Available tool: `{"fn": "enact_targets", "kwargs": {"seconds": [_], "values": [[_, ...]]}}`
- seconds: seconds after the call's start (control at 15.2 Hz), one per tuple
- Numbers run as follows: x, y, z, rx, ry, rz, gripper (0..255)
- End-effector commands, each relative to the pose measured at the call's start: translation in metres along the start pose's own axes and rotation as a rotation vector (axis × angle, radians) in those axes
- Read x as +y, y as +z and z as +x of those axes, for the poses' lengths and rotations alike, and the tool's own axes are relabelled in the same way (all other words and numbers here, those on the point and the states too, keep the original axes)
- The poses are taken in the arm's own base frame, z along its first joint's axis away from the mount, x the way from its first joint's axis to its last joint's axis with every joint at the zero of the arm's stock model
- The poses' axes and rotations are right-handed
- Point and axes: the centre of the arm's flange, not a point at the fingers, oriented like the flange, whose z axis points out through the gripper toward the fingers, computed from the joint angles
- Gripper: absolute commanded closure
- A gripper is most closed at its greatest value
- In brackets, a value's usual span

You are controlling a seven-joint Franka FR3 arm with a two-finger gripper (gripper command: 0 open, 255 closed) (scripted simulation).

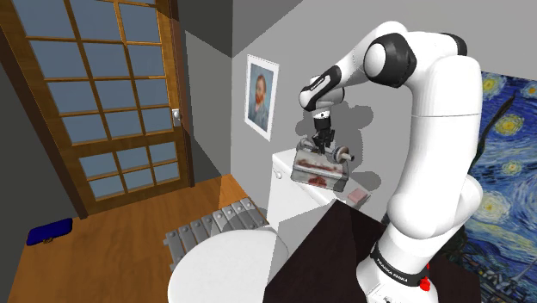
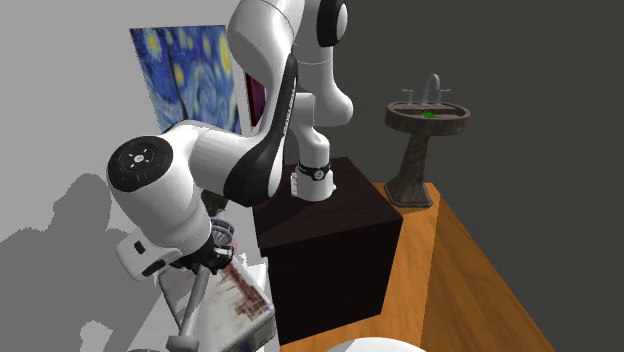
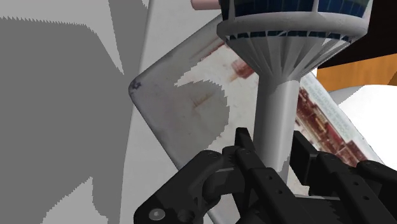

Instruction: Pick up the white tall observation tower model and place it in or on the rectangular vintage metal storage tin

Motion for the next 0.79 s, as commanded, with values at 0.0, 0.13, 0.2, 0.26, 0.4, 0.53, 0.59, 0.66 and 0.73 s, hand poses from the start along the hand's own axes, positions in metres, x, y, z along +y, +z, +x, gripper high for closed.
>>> {"fn": "enact_targets", "kwargs": {"seconds": [0.0,0.13,0.2,0.26,0.4,0.53,0.59,0.66,0.73], "values": [[0.000,0.000,0.000,0.000,0.000,0.000,255],[0.000,0.000,0.000,0.000,0.000,0.000,0],[0.000,0.000,0.000,0.000,0.000,0.000,0],[0.000,0.000,0.000,0.000,0.000,0.000,0],[0.000,0.000,0.000,0.000,0.000,0.000,0],[0.000,-0.027,0.000,0.000,0.000,0.000,0],[0.000,-0.040,0.000,0.000,0.000,0.000,0],[0.000,-0.050,0.000,0.000,0.000,0.000,0],[0.000,-0.050,0.000,0.000,0.000,0.000,0]]}}
